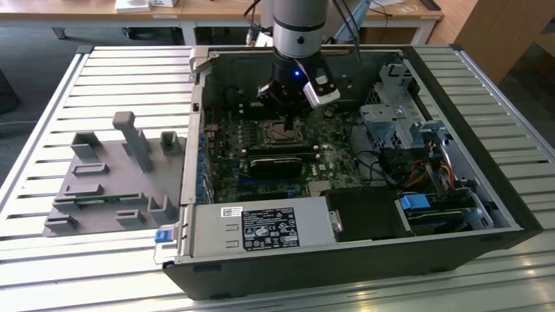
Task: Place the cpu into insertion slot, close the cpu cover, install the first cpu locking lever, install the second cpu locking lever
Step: 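Install the second cpu locking lever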
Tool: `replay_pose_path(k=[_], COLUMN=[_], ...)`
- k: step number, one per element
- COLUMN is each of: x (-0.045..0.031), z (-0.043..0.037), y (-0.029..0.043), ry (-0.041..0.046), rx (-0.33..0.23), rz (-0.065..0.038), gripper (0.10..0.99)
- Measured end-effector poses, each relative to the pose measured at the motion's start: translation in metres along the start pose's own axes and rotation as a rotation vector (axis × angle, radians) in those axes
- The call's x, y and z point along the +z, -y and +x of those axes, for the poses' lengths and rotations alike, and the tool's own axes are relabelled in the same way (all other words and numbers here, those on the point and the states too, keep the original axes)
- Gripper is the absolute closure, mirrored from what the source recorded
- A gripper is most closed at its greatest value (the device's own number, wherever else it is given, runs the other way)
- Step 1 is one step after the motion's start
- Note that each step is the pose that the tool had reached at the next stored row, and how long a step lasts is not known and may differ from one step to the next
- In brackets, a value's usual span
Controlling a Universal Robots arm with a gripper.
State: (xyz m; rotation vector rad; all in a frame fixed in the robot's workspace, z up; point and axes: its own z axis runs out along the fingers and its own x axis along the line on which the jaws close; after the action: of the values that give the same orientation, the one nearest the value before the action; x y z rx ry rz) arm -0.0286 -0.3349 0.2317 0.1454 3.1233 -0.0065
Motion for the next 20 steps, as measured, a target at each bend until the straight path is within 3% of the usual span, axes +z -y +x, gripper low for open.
replay_pose_path(k=[4, 14, 20], x=[0.0006, 0.0007, 0.0011], z=[-0.0009, -0.0003, 0.0100], y=[0.0097, 0.0217, 0.0249], ry=[0.0000, 0.0001, 0.0002], rx=[0.000, -0.009, -0.009], rz=[0.000, 0.000, 0.000], gripper=[0.980, 0.980, 0.980])
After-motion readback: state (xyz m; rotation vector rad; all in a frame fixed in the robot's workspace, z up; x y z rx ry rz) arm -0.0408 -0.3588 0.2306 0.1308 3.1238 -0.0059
